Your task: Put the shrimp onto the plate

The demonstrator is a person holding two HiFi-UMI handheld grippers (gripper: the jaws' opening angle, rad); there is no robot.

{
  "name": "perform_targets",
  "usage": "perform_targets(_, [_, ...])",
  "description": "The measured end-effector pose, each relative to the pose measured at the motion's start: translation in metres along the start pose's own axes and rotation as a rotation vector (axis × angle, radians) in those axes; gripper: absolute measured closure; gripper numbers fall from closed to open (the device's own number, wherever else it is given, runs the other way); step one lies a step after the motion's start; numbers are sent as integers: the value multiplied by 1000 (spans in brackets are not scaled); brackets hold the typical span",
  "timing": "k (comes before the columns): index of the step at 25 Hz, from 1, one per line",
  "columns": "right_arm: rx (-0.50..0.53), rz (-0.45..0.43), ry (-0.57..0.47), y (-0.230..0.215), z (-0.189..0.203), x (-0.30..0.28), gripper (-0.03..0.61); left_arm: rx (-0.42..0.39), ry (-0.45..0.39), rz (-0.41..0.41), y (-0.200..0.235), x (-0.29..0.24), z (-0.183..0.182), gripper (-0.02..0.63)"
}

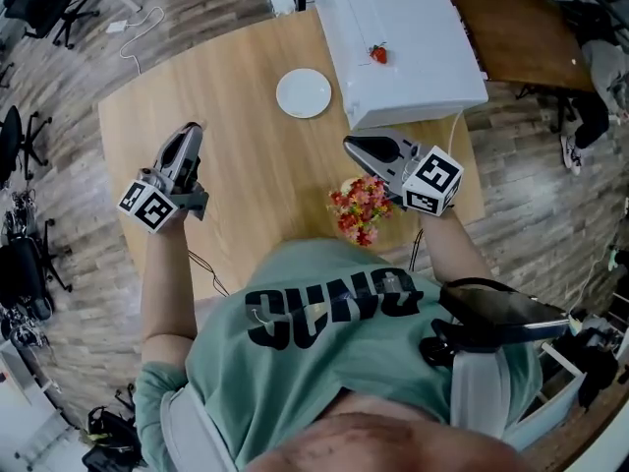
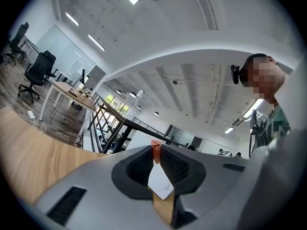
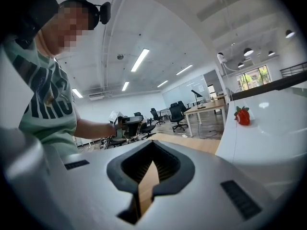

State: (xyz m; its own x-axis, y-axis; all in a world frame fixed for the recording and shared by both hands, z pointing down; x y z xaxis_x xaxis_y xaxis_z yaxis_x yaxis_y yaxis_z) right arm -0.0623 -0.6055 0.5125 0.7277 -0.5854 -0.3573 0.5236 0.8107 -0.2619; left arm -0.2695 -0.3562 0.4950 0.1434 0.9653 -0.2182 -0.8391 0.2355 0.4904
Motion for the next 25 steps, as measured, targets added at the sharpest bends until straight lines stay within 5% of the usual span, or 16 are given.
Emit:
perform_targets(16, [88,14,62,-26,21,-52,572,28,175,137,43,-130,24,566])
perform_targets(25, [120,79,109,-48,40,-85,572,81,263,193,76,-192,69,566])
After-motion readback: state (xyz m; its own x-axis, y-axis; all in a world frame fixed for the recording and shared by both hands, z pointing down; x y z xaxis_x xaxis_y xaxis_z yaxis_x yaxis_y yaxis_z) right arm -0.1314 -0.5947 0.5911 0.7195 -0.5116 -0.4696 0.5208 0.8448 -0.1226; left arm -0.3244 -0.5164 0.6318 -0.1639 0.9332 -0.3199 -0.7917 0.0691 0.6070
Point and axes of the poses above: the fingertips, and each gripper's own axes: x backward along the fingers, y to its left, z out of its underside, the point moved 4 cm from there along x, backward along the fingers, and after that the axes turned 12 degrees about y, right-handed, at the moved point
